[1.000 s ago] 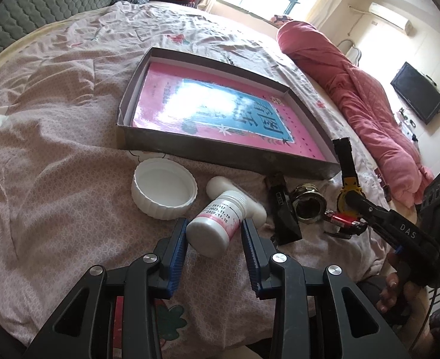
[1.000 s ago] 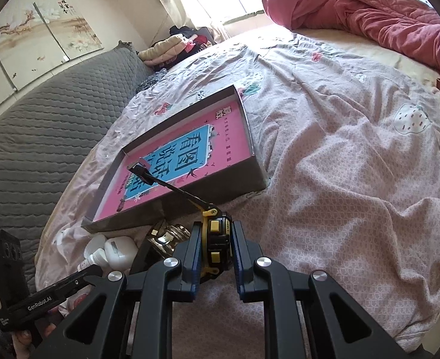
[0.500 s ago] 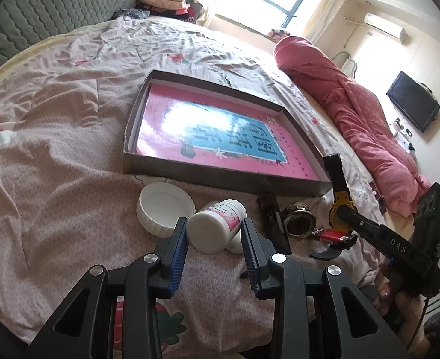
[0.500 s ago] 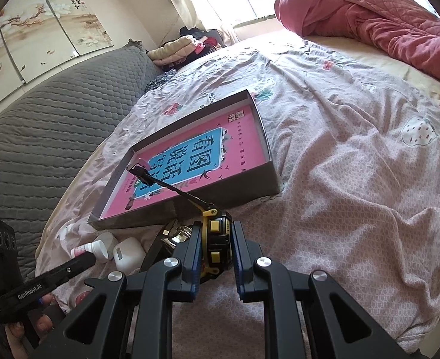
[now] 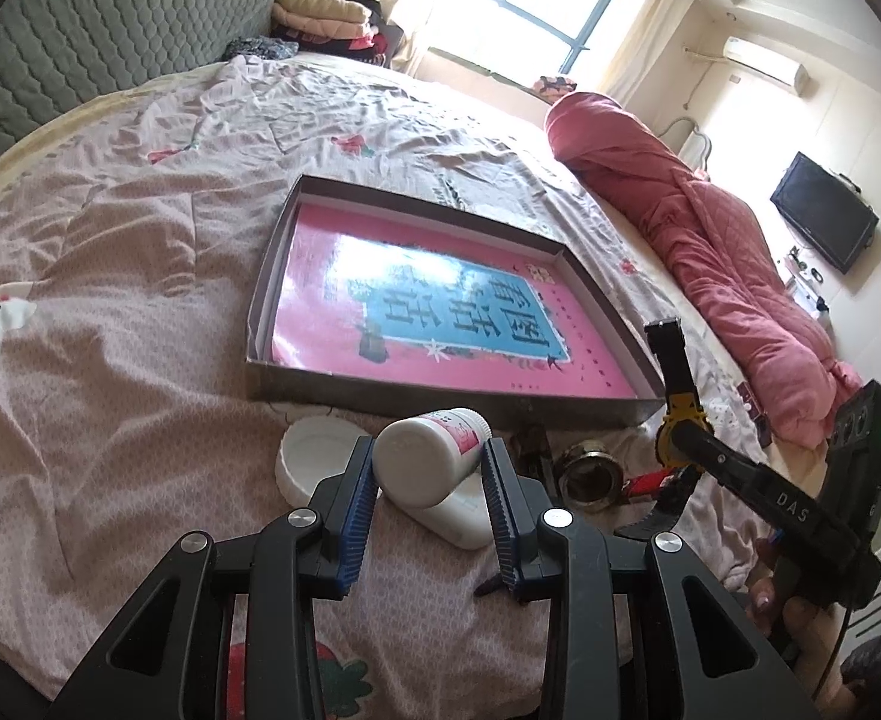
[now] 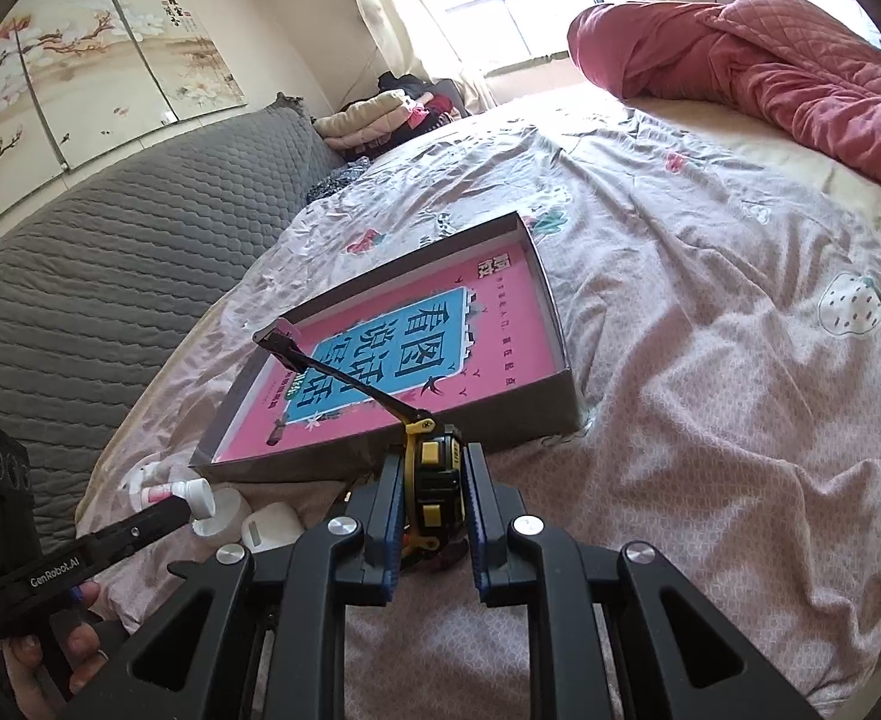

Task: Organize rigid objects
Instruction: 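Carry the pill bottle with the left tool while the right tool carries the tape measure into the grey tray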

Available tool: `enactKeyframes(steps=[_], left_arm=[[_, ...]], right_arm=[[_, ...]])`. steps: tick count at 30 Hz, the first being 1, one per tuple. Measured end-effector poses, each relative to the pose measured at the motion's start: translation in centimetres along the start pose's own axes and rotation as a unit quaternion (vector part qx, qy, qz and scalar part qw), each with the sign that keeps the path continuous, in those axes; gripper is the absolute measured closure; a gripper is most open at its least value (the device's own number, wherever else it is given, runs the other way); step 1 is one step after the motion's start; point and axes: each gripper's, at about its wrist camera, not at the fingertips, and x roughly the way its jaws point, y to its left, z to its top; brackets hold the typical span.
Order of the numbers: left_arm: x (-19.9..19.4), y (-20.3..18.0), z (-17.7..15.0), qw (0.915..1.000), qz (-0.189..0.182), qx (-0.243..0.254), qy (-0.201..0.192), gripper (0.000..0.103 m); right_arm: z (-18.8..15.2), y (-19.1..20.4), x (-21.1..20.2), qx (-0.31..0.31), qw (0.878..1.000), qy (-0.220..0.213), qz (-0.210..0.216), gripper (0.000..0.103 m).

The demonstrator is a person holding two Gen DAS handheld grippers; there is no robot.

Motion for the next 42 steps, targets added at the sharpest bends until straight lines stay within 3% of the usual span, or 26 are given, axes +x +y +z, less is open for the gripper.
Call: enactKeyframes(steps=[16, 32, 42], left_arm=[[1.0, -0.2, 2.5, 0.9995, 0.013, 0.003, -0.028, 0.068], [3.2, 0.3, 4.6, 0.9987, 0.042, -0.004, -0.029, 0.068], [5.3, 1.2, 5.0, 0.998, 0.059, -0.015, -0.017, 0.072]], right_arm=[[2.2, 0.6, -0.5, -0.01, 0.999, -0.045, 0.005, 0.085], [5.5, -0.1, 1.3, 0.012, 0.996, -0.083, -0.002, 0.085], [5.1, -1.2, 4.8, 0.003, 0.998, -0.05, -0.043, 0.085]])
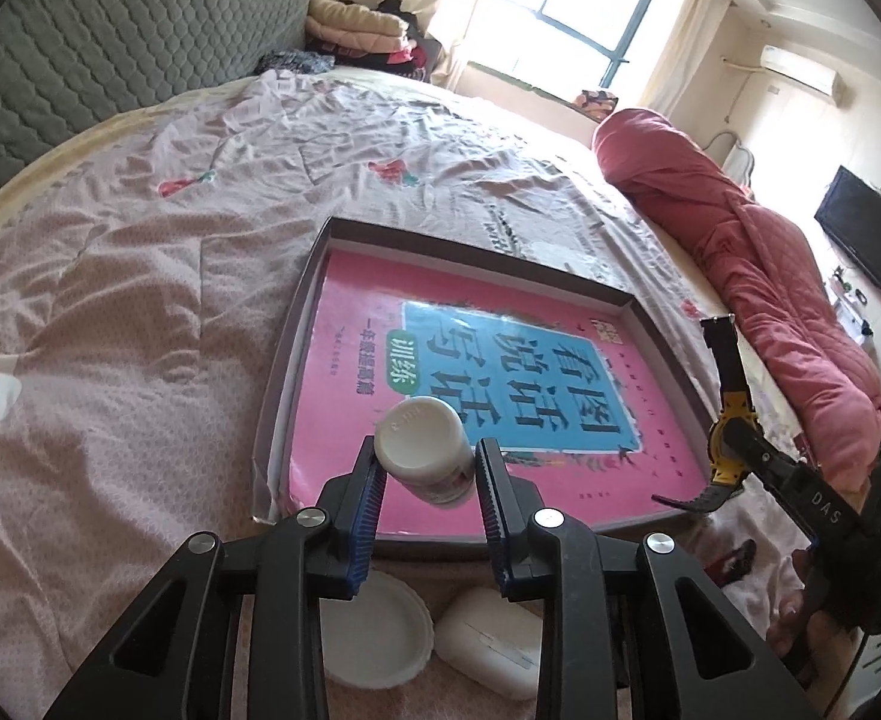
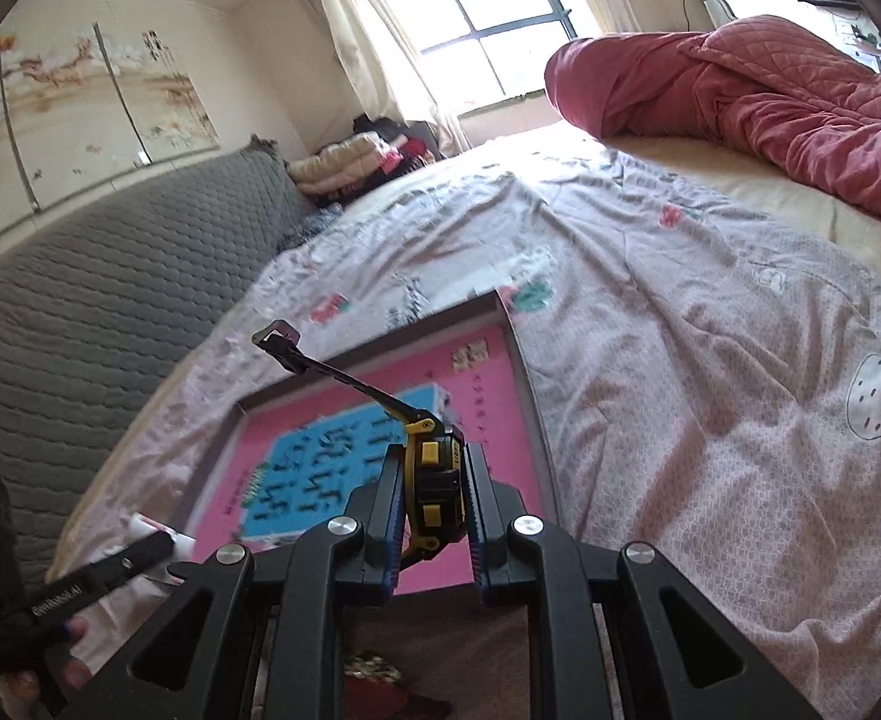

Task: Organize rigid objects
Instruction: 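Carry the pill bottle with the left tool while the right tool carries the tape measure into the grey tray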

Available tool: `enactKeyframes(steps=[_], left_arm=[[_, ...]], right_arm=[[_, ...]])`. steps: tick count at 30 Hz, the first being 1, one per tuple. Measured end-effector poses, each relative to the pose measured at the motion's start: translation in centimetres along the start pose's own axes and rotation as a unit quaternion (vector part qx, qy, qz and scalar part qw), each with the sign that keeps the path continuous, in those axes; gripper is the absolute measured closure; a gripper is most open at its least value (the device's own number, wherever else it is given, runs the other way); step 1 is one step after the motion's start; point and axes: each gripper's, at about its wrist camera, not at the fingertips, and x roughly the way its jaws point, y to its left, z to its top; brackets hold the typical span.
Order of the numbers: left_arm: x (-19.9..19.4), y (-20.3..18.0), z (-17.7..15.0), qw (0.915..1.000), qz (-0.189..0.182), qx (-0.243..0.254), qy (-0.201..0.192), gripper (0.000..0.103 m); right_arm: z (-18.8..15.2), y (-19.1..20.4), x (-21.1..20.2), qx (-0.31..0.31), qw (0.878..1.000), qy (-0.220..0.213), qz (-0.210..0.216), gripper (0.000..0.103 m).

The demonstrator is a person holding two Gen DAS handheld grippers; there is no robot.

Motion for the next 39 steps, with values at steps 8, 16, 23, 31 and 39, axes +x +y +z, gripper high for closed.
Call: enactKeyframes(steps=[8, 16, 23, 31, 39], left_arm=[[1.3, 0.7, -0.1, 0.9999, 0.01, -0.005, 0.013, 0.075], [1.5, 0.8, -0.2, 0.9998, 0.015, -0.004, 0.014, 0.075], [1.7, 1.0, -0.1, 0.9997, 0.021, -0.004, 0.014, 0.076], [2.1, 1.1, 0.2, 0.9995, 0.029, -0.002, 0.015, 0.076], [3.4, 0.9, 0.7, 0.9982, 0.056, 0.007, 0.023, 0.075]], right_arm=[[-0.1, 0.7, 1.6, -0.038, 0.998, 0.019, -0.038, 0.085], [-0.8, 2.9, 2.8, -0.13, 0.985, 0.035, -0.107, 0.085], [-1.3, 3.3, 3.0, -0.157, 0.978, 0.034, -0.13, 0.085], [-1.2, 2.1, 2.4, -0.137, 0.982, 0.025, -0.131, 0.085], [-1.2, 2.1, 2.2, -0.14, 0.981, 0.016, -0.137, 0.084]])
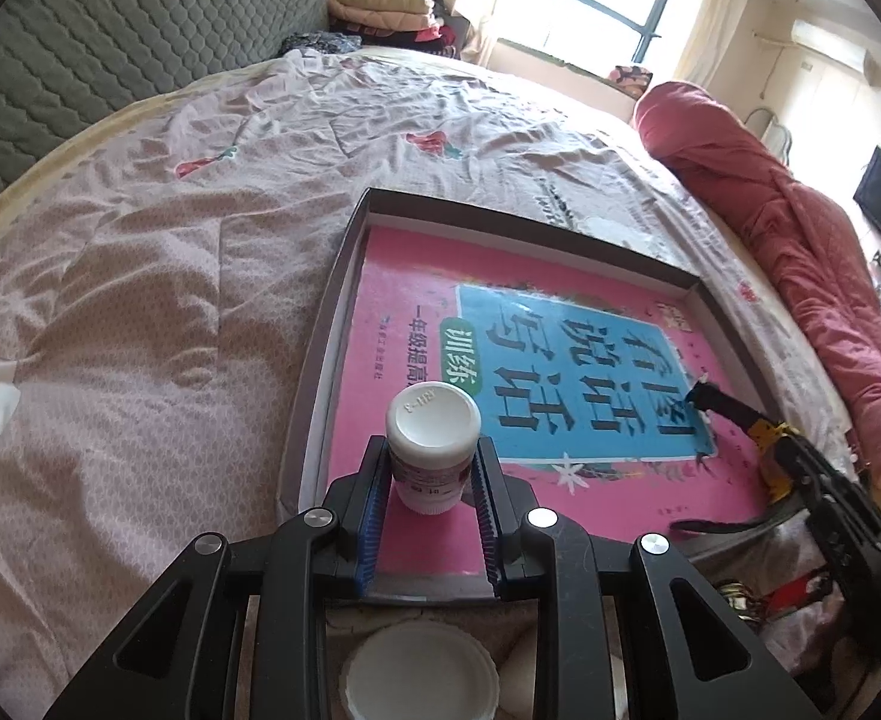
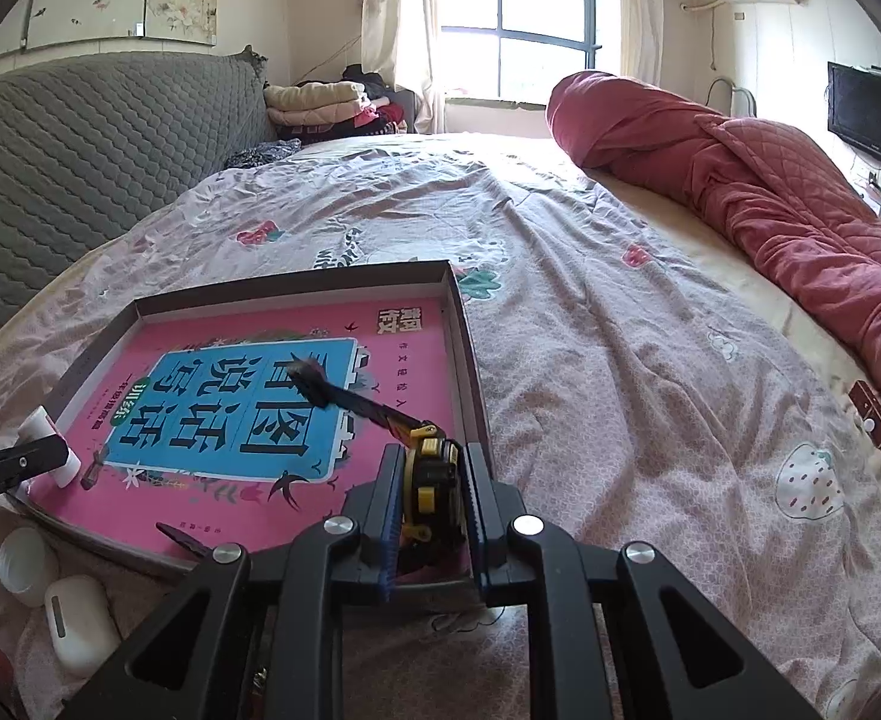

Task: Organize rigid objects
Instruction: 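Carry the pill bottle with the left tool while the right tool carries the tape measure into the grey tray, then open the left tool to set the bottle on the book while the right tool releases the tape measure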

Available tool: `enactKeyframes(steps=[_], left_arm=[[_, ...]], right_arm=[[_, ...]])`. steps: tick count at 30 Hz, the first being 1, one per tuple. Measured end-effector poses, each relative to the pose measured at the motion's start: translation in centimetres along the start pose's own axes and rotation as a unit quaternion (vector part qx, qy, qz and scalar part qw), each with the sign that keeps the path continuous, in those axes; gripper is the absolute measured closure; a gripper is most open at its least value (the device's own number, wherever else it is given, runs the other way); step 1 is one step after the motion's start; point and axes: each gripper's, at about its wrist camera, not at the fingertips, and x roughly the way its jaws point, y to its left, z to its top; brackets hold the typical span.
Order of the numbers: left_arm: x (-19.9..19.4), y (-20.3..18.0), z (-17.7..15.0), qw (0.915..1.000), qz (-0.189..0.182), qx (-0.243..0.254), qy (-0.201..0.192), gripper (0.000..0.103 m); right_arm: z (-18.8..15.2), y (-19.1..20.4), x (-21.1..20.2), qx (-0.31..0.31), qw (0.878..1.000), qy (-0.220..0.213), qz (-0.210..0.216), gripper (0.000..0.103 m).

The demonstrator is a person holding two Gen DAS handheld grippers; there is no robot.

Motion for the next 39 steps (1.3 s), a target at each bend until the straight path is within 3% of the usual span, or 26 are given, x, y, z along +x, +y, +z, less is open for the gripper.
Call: enactKeyframes(steps=[11, 14, 18, 29, 33, 39], left_arm=[[1.1, -0.4, 0.7, 0.9997, 0.019, 0.013, 0.002, 0.075], [1.1, -0.6, 0.7, 0.9996, 0.022, 0.02, 0.003, 0.074], [0.6, -0.3, 0.5, 0.9999, 0.005, 0.011, -0.002, 0.063], [-0.6, -0.2, -0.1, 0.9999, -0.012, 0.009, -0.007, 0.055], [-1.4, 0.3, -0.4, 0.9998, -0.019, 0.004, -0.01, 0.053], [-2.4, 0.5, -0.5, 0.9997, -0.017, 0.003, -0.017, 0.045]], right_arm=[[0.1, 0.0, -1.0, 0.003, 1.0, -0.024, 0.006, 0.082], [0.1, -0.2, -1.3, 0.004, 1.0, -0.028, 0.004, 0.077], [0.1, -0.5, -1.2, 0.008, 1.0, -0.026, 0.006, 0.073], [-0.2, -0.6, -1.4, 0.003, 0.999, -0.031, 0.01, 0.072], [-0.1, -0.9, -1.4, 0.01, 0.999, -0.035, 0.013, 0.061], [-0.2, -0.7, -2.2, 0.003, 0.999, -0.045, 0.017, 0.06]])
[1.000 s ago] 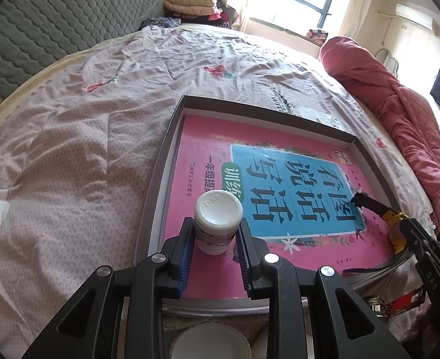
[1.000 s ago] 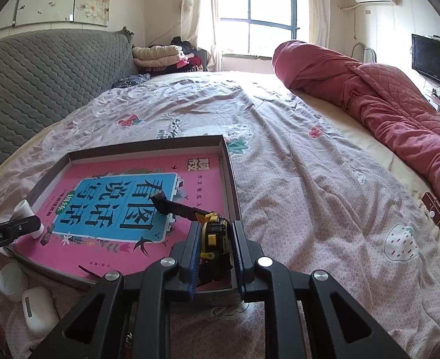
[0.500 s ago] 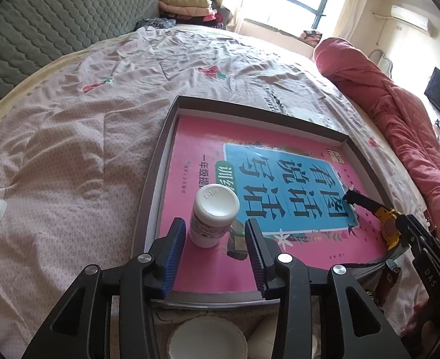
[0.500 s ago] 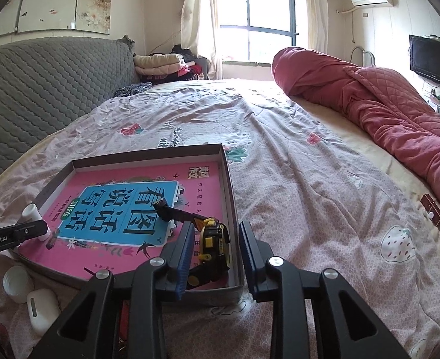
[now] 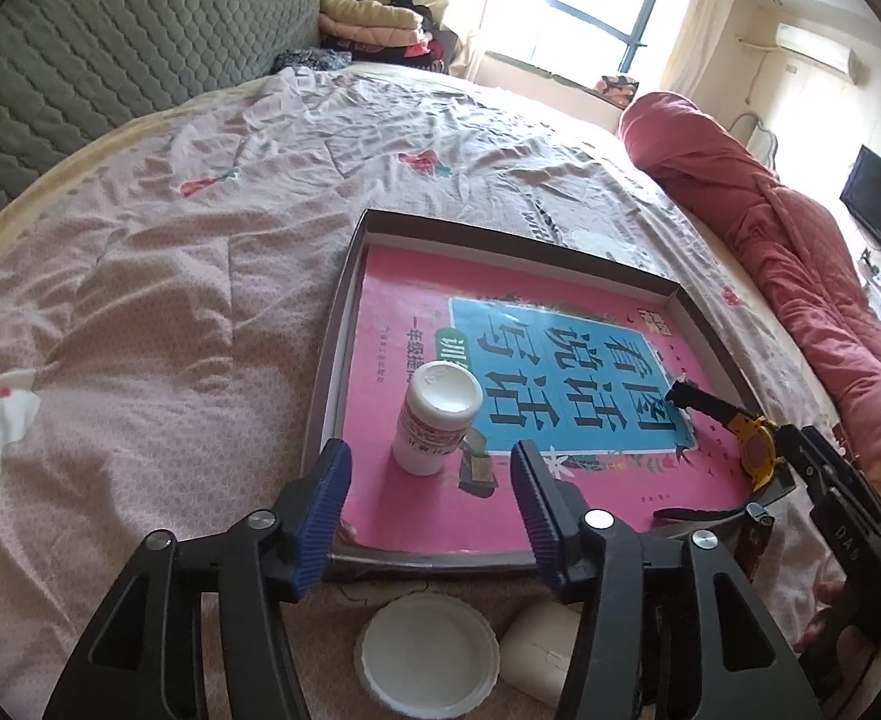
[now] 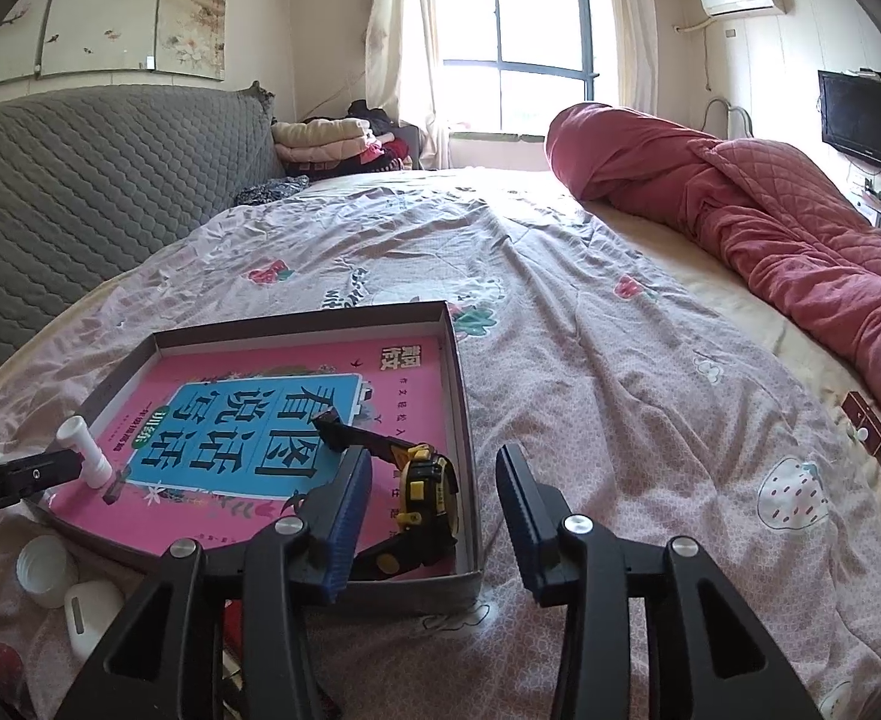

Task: Organize rigid objects
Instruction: 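Open the left tool to set the bottle on the book while the right tool releases the tape measure, then withdraw both open tools from the tray toward the remaining objects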

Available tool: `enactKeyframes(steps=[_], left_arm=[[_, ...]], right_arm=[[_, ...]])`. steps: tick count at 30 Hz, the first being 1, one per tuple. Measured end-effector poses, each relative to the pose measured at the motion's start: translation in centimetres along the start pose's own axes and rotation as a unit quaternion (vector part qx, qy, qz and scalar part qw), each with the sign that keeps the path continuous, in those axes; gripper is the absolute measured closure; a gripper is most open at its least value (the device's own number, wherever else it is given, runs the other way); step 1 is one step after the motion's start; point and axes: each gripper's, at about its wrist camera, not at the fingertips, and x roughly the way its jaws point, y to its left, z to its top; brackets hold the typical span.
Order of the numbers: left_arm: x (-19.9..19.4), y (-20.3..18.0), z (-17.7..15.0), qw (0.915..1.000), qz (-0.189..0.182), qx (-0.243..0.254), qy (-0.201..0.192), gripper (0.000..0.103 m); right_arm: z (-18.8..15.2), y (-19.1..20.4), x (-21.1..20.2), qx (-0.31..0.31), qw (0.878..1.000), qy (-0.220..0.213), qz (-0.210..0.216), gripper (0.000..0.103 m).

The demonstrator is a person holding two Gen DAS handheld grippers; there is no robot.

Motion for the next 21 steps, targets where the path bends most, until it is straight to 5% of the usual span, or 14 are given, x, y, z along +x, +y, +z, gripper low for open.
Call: enactKeyframes(steps=[21], left_arm=[[-4.1, -1.1, -1.0, 0.9991, 0.015, 0.022, -0.033, 0.039]], right_arm=[[-0.3, 1.7, -3.2, -0.028, 0.999, -0.014, 0.015, 0.059]])
